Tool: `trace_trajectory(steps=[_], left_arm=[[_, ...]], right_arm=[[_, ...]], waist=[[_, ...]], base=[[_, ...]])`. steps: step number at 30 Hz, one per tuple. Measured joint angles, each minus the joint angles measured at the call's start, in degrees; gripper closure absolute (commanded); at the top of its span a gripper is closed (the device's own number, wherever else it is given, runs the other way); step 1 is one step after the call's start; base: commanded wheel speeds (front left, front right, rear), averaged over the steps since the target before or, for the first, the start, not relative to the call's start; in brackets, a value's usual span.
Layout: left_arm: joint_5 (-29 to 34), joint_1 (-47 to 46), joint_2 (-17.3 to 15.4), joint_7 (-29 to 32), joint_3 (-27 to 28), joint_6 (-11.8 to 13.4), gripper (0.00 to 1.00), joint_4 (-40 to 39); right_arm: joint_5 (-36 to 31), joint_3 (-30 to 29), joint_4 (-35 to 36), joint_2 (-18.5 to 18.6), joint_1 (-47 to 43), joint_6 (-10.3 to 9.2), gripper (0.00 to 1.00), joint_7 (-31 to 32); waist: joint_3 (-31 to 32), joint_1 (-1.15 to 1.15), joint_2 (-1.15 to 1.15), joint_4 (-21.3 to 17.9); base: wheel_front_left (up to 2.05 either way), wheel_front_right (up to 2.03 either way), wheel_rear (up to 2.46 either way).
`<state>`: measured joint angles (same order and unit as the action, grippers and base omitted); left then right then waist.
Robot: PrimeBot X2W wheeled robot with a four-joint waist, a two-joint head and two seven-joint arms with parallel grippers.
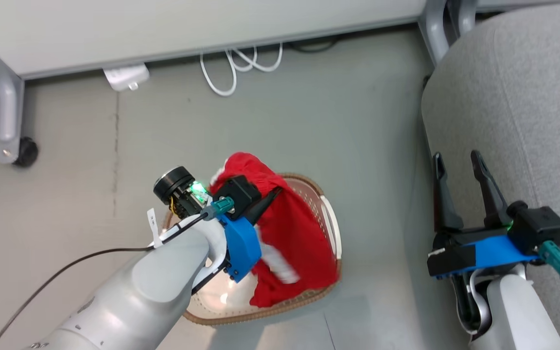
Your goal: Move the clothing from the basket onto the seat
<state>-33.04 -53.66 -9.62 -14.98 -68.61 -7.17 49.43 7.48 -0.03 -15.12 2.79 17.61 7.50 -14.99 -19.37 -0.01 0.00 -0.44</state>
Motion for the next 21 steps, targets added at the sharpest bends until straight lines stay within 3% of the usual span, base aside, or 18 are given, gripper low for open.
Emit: trace_trajectory(steps=[21], left_arm=[[2.69,4.48,0.64,-0.01,8.56,2.58,1.0,-12.94]], right_arm=[[0.71,0.02,-1.56,0.0,-7.27,0.0,0.0,0.0]], waist=[[12.68,0.0,0.0,0.95]], base=[[0.0,0.0,0.0]])
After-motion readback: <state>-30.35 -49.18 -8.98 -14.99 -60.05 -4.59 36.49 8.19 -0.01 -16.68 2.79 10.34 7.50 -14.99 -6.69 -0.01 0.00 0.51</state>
